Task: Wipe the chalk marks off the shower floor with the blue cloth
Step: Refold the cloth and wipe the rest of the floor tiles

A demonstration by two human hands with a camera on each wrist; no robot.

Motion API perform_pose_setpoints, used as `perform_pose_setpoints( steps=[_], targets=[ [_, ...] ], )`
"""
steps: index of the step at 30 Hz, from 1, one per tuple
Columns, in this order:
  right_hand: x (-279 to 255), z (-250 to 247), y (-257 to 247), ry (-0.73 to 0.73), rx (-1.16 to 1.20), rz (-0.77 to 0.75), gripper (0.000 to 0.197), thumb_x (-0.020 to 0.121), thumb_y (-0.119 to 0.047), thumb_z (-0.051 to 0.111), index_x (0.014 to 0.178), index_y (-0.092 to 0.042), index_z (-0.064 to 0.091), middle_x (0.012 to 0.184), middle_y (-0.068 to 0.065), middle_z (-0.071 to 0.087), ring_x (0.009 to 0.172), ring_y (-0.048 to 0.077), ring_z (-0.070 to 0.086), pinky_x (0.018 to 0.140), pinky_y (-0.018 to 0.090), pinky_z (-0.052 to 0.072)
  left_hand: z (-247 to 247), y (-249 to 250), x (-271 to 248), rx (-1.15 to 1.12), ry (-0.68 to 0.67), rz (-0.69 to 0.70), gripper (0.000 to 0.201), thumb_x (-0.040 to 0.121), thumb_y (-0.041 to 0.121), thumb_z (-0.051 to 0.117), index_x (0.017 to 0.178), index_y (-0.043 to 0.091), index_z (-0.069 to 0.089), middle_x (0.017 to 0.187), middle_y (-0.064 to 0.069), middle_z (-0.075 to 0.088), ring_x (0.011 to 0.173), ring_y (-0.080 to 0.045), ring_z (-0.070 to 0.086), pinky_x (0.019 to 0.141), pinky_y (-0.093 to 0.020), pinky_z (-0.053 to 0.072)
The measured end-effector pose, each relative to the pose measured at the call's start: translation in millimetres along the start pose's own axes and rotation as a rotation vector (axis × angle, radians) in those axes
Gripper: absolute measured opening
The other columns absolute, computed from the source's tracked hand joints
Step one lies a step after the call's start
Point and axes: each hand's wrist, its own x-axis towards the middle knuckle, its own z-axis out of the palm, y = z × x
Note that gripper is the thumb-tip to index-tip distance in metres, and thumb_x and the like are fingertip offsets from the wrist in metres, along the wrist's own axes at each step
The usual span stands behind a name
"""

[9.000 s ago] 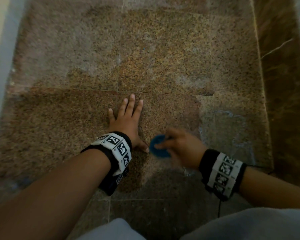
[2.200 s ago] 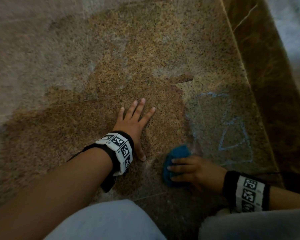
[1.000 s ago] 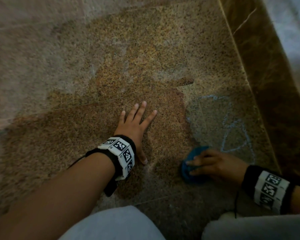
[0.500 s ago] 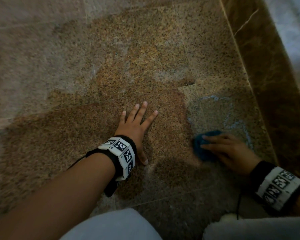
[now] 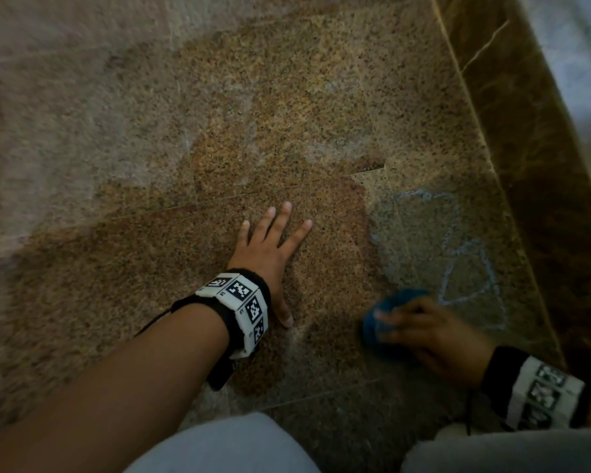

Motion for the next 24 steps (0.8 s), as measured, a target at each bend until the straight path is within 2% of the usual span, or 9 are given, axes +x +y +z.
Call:
perform_pose_setpoints(
  steps=[2,4,7,10,12,16,18,21,24],
  targets=[
    [-5.1,6.7,-10.8,-0.163,-0.05,-0.166,0.051,0.102,-0.033,0.02,0.104,-0.031,0.071,0.124,-0.01,0.062,0.102,0.008,0.048,0.081,0.019,0.047,0.1,0.3,0.4,0.001,-0.002,0.001,0.157,0.045,0.068,0.083,0.138,0.037,-0.039,0.143,-0.002,-0.051,0.139,-0.027,-0.036,0.114,-0.054,-0.012],
    [3.6,0.9,0.9,-0.252,-0.053,-0.208,0.039,0.099,-0.033,0.03,0.109,-0.032,0.068,0.127,-0.01,0.06,0.101,0.011,0.05,0.076,0.021,0.052,1.0,0.6,0.6,0.0,-0.003,-0.001,0.158,0.045,0.068,0.083,0.138,0.037,-0.039,0.143,-0.002,-0.051,0.139,-0.027,-0.037,0.115,-0.055,-0.011],
    [32.7,-12.3,27.8,-0.025,-0.02,0.02,0.031,0.092,-0.03,0.043,0.109,-0.022,0.068,0.122,0.003,0.064,0.101,0.018,0.051,0.085,0.03,0.047,0.6,0.5,0.0,-0.002,0.0,-0.002,0.158,0.044,0.067,0.084,0.139,0.037,-0.039,0.143,-0.002,-0.051,0.139,-0.027,-0.036,0.116,-0.055,-0.01],
    [48.0,-7.3,23.1,0.187,-0.095,0.25,0.03,0.081,-0.015,0.054,0.106,-0.016,0.07,0.118,0.011,0.066,0.091,0.03,0.06,0.082,0.039,0.05,0.2,0.0,0.9,-0.003,0.007,-0.001,0.158,0.043,0.068,0.084,0.138,0.037,-0.039,0.143,-0.002,-0.051,0.139,-0.028,-0.037,0.116,-0.056,-0.01],
    [45.0,15.5,-0.9,0.109,-0.159,0.14,0.035,0.08,-0.011,0.057,0.113,-0.02,0.064,0.123,0.011,0.063,0.09,0.032,0.064,0.081,0.041,0.052,1.4,0.0,1.8,-0.001,0.009,-0.002,0.159,0.042,0.068,0.084,0.138,0.037,-0.04,0.143,-0.002,-0.051,0.139,-0.027,-0.037,0.115,-0.055,-0.011],
    [46.3,29.8,-28.1,-0.116,-0.08,-0.189,0.04,0.099,-0.022,0.028,0.111,-0.022,0.067,0.126,0.004,0.061,0.1,0.019,0.054,0.078,0.031,0.055,3.0,-0.3,2.3,0.004,0.009,-0.006,0.159,0.043,0.068,0.084,0.138,0.037,-0.04,0.143,-0.001,-0.051,0.139,-0.027,-0.037,0.114,-0.055,-0.012],
    [59.0,15.7,-19.3,-0.099,-0.156,-0.204,0.029,0.091,-0.018,0.046,0.107,-0.023,0.07,0.123,0.002,0.063,0.095,0.021,0.06,0.075,0.031,0.056,2.8,-0.5,1.8,0.001,0.011,-0.005,0.159,0.043,0.067,0.084,0.139,0.037,-0.039,0.144,-0.002,-0.051,0.139,-0.027,-0.037,0.114,-0.055,-0.012],
    [72.4,4.0,-1.2,0.036,-0.151,0.107,0.051,0.064,-0.004,0.08,0.111,-0.022,0.068,0.125,0.004,0.062,0.094,0.029,0.062,0.078,0.041,0.057,3.4,-0.5,1.0,0.004,0.016,0.004,0.157,0.044,0.067,0.084,0.14,0.037,-0.037,0.144,-0.002,-0.05,0.139,-0.028,-0.036,0.114,-0.055,-0.011],
    [78.1,14.4,-8.3,0.12,-0.114,0.268,0.056,0.063,0.009,0.076,0.112,-0.016,0.068,0.126,0.008,0.061,0.086,0.033,0.061,0.078,0.042,0.055,1.8,-2.9,-1.2,0.011,0.027,0.025,0.155,0.047,0.069,0.082,0.142,0.036,-0.035,0.145,-0.002,-0.049,0.139,-0.027,-0.036,0.113,-0.054,-0.013]
  ],
)
